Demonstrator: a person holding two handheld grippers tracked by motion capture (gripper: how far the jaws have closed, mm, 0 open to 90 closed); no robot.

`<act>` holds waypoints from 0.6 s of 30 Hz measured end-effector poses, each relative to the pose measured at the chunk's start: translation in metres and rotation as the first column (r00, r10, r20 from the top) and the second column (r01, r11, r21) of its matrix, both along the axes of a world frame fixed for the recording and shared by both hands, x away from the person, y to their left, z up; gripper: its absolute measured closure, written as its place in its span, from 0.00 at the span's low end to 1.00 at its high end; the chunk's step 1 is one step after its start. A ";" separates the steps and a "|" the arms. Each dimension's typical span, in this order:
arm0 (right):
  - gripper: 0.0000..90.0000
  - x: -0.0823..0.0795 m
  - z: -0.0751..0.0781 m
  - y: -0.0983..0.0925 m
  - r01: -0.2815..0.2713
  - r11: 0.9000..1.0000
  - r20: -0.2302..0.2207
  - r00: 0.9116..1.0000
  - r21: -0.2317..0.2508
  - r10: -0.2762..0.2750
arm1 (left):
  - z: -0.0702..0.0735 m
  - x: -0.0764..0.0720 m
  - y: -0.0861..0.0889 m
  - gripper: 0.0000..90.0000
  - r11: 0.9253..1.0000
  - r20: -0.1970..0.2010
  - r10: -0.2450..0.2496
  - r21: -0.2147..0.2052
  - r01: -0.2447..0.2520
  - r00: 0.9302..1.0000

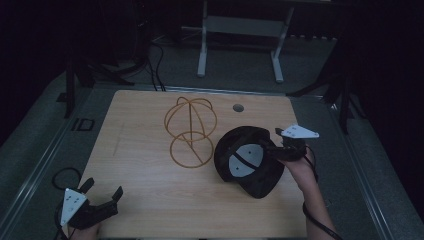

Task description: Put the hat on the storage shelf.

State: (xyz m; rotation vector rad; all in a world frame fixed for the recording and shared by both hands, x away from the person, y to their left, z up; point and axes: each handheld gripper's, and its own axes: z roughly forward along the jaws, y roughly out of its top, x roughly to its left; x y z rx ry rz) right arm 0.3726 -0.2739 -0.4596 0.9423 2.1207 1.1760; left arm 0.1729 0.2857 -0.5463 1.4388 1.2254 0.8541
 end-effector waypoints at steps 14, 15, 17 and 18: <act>0.49 0.034 -0.003 0.033 -0.049 0.988 -0.032 0.998 -0.145 0.045 | 0.003 -0.003 -0.005 0.00 0.999 -0.018 -0.033 0.017 0.033 0.999; 0.52 0.036 -0.004 0.036 -0.041 0.986 -0.035 0.999 -0.160 0.035 | 0.003 -0.003 -0.005 0.00 0.999 -0.020 -0.036 0.015 0.036 0.999; 0.59 0.037 -0.004 0.037 -0.030 0.987 -0.032 0.999 -0.156 0.025 | 0.003 -0.003 -0.005 0.00 0.999 -0.019 -0.035 0.012 0.035 0.999; 0.61 0.038 -0.004 0.037 -0.026 0.987 -0.037 0.999 -0.156 0.020 | 0.003 -0.003 -0.005 0.00 0.999 -0.021 -0.038 0.007 0.038 0.999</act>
